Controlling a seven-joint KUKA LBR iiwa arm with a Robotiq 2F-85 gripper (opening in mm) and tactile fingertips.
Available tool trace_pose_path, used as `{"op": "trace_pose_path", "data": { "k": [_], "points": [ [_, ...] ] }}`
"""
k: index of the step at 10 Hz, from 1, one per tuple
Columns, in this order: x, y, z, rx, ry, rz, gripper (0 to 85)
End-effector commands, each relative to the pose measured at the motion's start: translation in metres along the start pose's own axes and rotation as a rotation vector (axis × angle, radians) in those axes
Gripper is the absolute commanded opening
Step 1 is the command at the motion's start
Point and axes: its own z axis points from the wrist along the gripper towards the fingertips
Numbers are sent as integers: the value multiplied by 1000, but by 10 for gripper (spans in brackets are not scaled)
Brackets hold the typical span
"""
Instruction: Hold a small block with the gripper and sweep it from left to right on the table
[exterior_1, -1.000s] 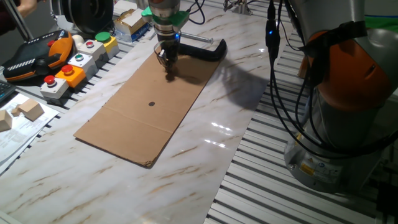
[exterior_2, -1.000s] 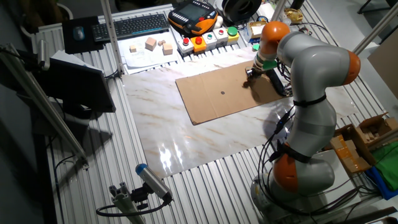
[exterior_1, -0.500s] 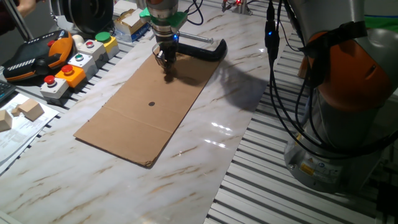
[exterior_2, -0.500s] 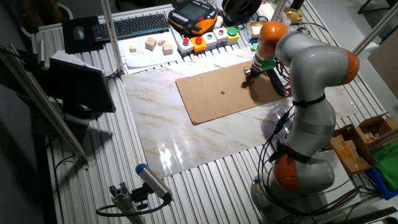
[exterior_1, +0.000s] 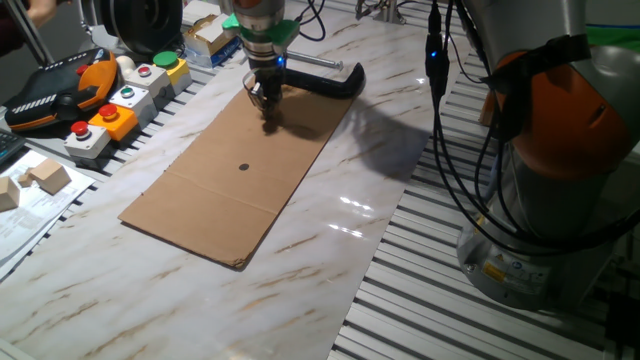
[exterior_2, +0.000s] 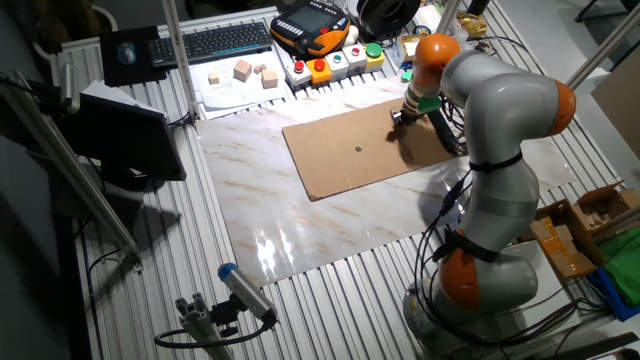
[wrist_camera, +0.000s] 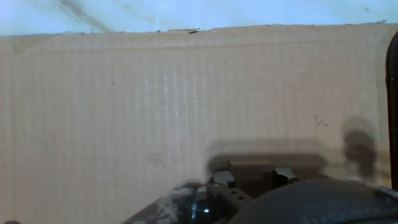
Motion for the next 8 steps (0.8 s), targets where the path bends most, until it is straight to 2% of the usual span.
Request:
{"op": "trace_pose_path", "data": {
  "k": [1, 8],
  "points": [
    [0, 1, 0, -1, 0, 0, 7],
    [-2, 11, -1, -6, 0, 4, 7]
  ]
}}
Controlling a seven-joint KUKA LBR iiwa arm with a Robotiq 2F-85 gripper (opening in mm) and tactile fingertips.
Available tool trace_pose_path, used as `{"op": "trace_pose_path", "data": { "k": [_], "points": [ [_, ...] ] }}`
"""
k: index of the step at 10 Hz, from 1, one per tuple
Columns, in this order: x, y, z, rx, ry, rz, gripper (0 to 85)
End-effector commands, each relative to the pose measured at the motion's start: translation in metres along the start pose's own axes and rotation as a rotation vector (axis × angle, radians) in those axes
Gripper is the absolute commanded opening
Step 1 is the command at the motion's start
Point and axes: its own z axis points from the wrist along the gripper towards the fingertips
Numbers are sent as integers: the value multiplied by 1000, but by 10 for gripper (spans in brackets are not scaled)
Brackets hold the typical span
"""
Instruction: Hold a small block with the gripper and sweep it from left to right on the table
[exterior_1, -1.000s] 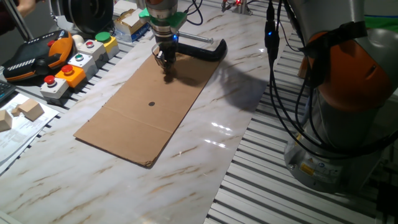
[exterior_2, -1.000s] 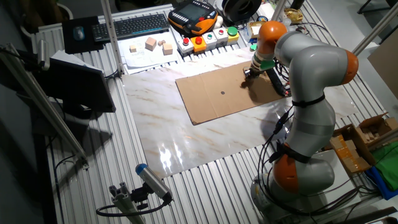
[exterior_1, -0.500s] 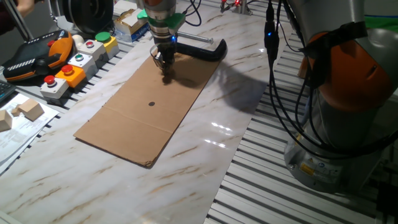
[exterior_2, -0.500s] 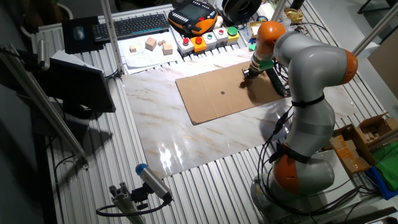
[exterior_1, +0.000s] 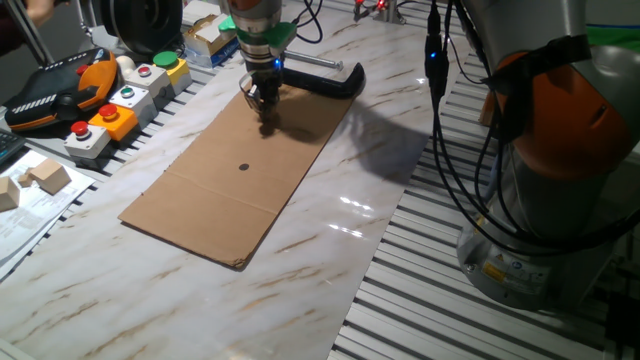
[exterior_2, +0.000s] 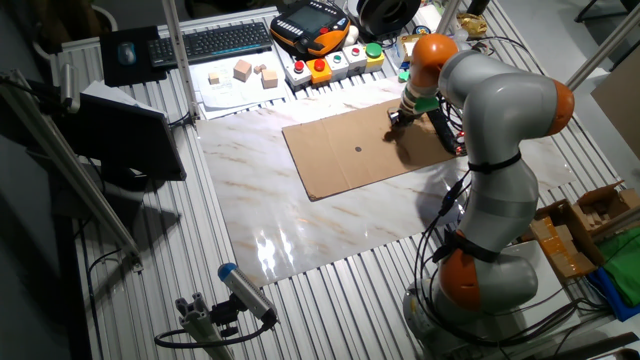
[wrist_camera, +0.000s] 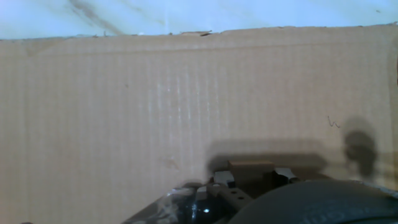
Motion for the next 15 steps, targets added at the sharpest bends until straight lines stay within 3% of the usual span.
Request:
{"op": "trace_pose_path", "data": {
  "k": [1, 15],
  "points": [
    [0, 1, 0, 0, -1, 1, 7],
    [-4, 19, -1, -10, -1, 12, 7]
  ]
}}
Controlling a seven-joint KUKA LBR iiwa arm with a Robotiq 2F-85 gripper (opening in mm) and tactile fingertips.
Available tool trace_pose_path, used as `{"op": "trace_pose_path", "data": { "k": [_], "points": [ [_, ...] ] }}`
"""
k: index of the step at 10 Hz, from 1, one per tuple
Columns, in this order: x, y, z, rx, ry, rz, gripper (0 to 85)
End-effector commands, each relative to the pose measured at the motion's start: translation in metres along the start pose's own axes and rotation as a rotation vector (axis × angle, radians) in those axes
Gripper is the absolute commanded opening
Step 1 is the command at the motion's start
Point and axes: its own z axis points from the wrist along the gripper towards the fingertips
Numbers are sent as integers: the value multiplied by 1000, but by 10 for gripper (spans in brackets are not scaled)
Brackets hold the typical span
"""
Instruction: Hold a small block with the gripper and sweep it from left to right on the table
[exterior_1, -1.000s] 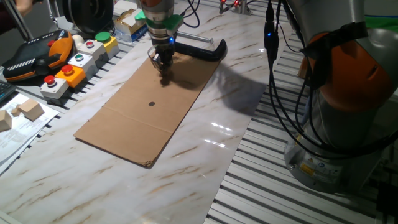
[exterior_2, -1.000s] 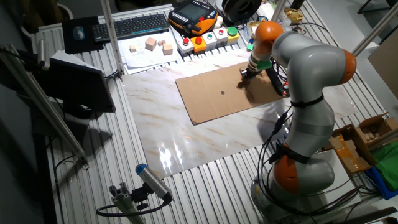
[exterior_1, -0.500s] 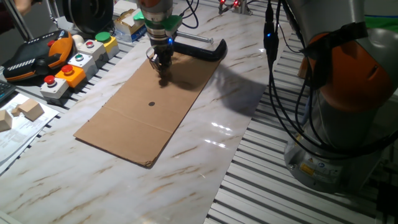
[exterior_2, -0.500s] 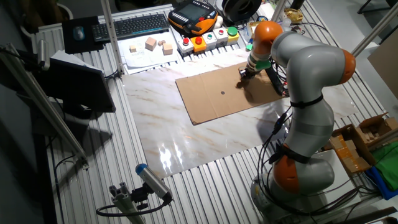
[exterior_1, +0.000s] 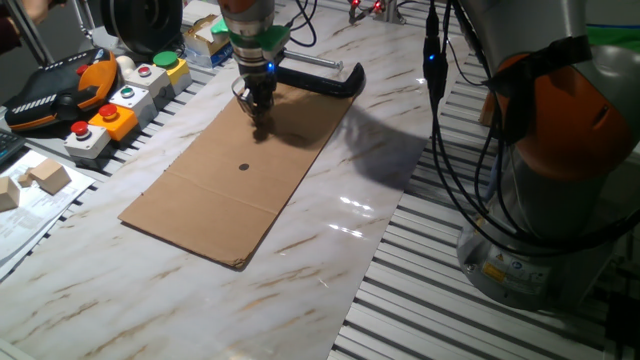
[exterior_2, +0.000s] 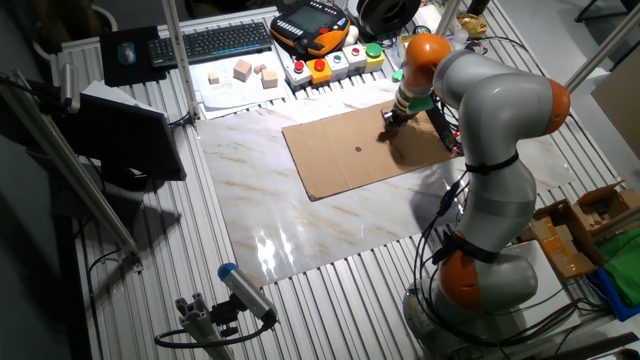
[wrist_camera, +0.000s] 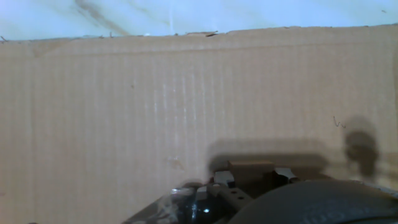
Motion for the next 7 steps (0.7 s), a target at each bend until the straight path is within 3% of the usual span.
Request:
{"op": "trace_pose_path", "data": {
  "k": [1, 7],
  "points": [
    [0, 1, 1, -3, 2, 2, 7],
    [-1, 8, 1, -8, 5, 8, 7]
  ]
}}
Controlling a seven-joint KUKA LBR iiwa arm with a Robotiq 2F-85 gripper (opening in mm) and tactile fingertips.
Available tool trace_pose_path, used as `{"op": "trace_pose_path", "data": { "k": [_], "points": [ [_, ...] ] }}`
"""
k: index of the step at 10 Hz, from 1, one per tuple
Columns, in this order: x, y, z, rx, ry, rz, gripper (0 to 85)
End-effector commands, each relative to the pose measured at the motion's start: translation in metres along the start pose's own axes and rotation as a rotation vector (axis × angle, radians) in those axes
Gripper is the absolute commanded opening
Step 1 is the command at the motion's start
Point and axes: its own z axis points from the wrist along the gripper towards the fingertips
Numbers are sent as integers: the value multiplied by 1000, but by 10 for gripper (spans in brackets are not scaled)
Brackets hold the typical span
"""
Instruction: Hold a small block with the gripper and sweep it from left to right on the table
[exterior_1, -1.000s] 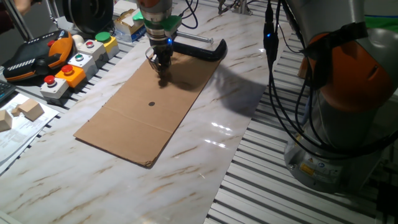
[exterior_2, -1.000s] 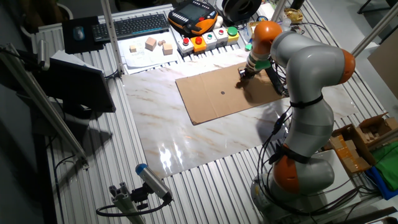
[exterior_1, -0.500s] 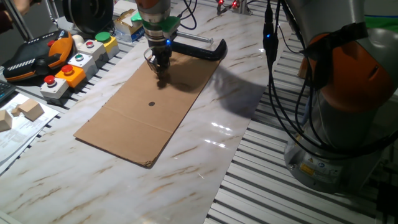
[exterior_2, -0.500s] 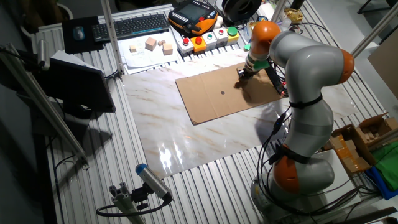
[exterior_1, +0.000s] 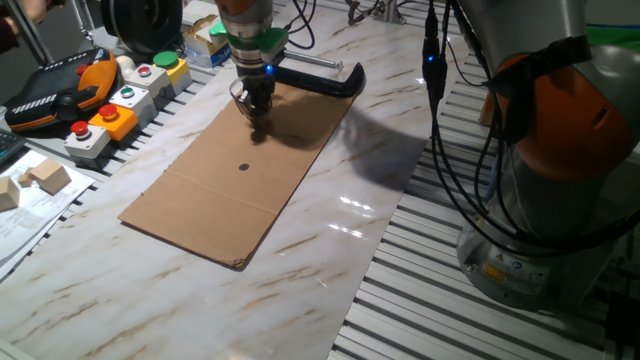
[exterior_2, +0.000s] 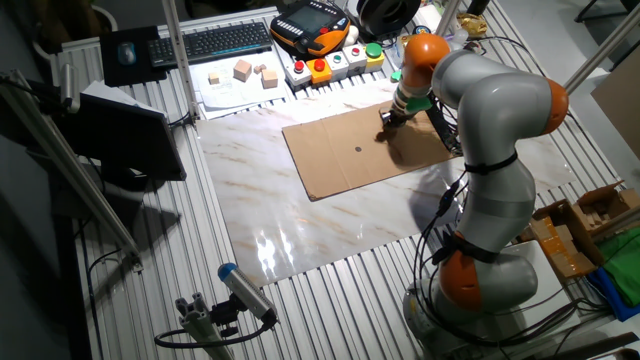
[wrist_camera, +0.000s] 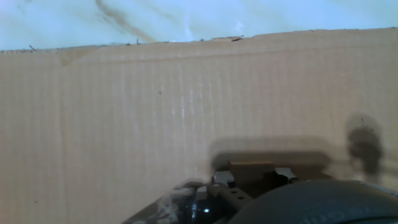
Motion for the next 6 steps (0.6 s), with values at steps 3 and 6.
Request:
{"op": "trace_pose_path", "data": {
  "k": [3, 6],
  "points": [
    [-1, 3, 0, -5, 3, 2, 7],
    [-2, 6, -1, -5, 6, 2, 7]
  ]
}}
